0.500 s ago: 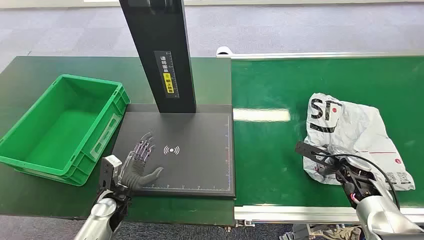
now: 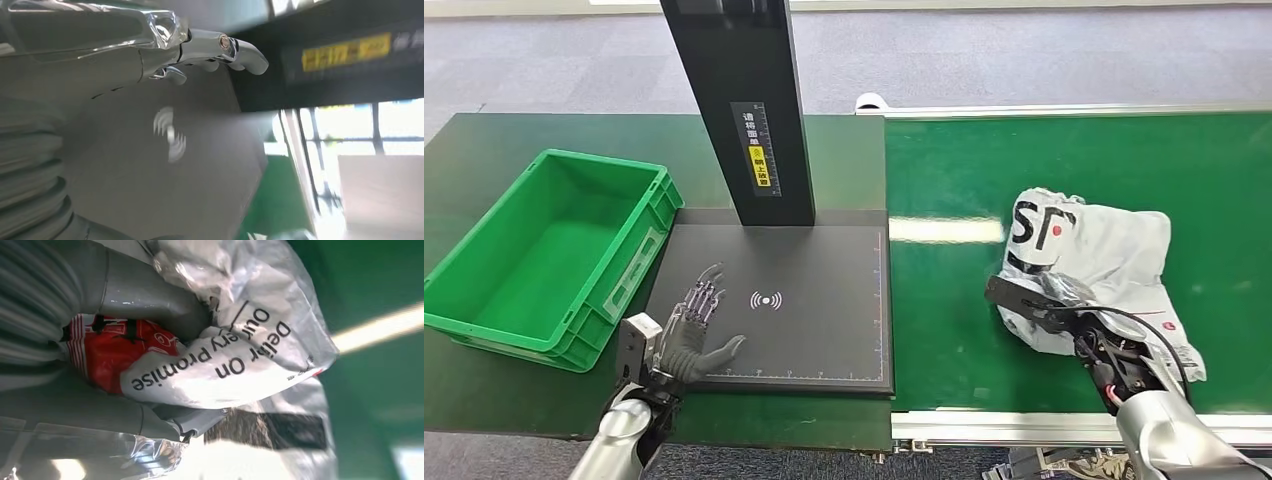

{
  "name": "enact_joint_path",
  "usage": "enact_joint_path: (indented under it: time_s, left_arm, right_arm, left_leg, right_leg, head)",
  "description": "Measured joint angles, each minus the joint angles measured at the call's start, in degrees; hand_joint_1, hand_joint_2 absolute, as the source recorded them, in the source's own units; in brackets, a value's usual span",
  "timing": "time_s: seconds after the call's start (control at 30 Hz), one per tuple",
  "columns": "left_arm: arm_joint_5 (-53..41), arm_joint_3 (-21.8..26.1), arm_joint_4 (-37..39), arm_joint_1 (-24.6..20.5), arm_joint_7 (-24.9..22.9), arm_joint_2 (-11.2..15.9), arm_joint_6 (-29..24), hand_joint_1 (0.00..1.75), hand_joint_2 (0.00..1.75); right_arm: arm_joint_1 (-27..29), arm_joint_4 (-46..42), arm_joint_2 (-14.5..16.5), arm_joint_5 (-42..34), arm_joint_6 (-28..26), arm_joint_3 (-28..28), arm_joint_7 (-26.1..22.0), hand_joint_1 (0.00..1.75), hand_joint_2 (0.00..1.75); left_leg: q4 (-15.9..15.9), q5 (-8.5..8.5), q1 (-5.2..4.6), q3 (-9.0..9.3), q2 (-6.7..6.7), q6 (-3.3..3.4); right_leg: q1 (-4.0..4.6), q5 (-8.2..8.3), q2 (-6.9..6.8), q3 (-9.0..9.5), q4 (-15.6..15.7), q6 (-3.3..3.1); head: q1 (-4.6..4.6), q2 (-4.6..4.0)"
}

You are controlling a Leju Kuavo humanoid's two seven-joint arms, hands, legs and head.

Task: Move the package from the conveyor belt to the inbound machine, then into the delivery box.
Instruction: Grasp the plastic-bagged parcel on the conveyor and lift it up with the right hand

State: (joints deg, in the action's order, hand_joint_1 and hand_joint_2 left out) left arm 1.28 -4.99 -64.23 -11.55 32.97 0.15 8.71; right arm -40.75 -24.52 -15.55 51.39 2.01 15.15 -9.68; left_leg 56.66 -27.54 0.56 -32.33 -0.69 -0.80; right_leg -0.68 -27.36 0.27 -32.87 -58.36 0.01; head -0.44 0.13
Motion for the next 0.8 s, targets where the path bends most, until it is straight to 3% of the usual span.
enact_joint_path:
  time_s: [0.07, 0.2, 0.33, 0.47, 0.67, 0.8]
  left_arm:
    - [-3.4, 0.2, -1.6, 0.4, 1.0, -0.1, -5.8, 0.0, 1.75]
    - [-6.0, 0.3, -6.1, 1.5, 3.8, -0.5, -13.5, 0.0, 1.75]
    - [-5.4, 0.2, -10.5, 2.6, 6.6, -0.9, -17.7, 0.0, 1.75]
    - [-4.6, 0.1, -13.1, 2.8, 7.0, -1.0, -19.7, 0.0, 1.75]
    - [-3.0, -0.5, -14.4, 2.3, 7.0, -1.0, -21.1, 0.0, 1.75]
    - [-2.3, -0.8, -14.4, 1.3, 7.0, -1.0, -21.0, 0.0, 1.75]
  right_arm:
    - [1.2, -3.3, 0.6, -1.7, -3.4, -0.2, -3.8, 1.75, 1.75]
    - [4.3, -12.3, 1.4, -1.4, -12.9, -0.4, -6.4, 1.75, 1.75]
    - [8.8, -24.1, 2.4, -1.3, -23.0, -0.5, -9.6, 1.75, 1.75]
    - [13.1, -35.0, 3.7, -2.5, -28.8, -0.3, -11.8, 1.75, 1.75]
    - [16.2, -45.5, 6.2, -2.0, -31.8, 3.9, -15.4, 1.75, 1.75]
    - [16.5, -47.7, 8.1, 0.6, -28.3, 11.0, -16.6, 1.75, 1.75]
  left_leg:
    - [0.0, 0.0, 0.0, -0.01, -0.01, 0.0]
    - [0.0, 0.0, 0.0, -0.03, -0.01, 0.0]
    - [0.0, -0.01, -0.01, -0.04, -0.02, 0.0]
    - [0.0, -0.01, 0.0, -0.04, -0.02, 0.0]
    - [0.0, 0.0, 0.0, 0.01, 0.04, 0.0]
    - [0.0, 0.0, 0.0, 0.02, 0.04, -0.01]
  right_leg:
    - [0.0, 0.0, -0.01, 0.0, 0.0, 0.0]
    - [0.0, -0.01, -0.01, -0.01, 0.0, 0.0]
    - [-0.01, -0.01, -0.02, -0.02, 0.0, 0.01]
    - [0.0, -0.02, -0.02, -0.02, 0.0, 0.01]
    - [0.01, -0.01, 0.02, -0.02, 0.0, 0.0]
    - [0.02, -0.01, 0.02, -0.01, 0.0, 0.0]
  head:
    - [0.0, 0.0]
    - [0.01, 0.0]
    - [0.01, 0.0]
    - [0.0, -0.01]
    - [0.01, -0.01]
    - [0.01, -0.01]
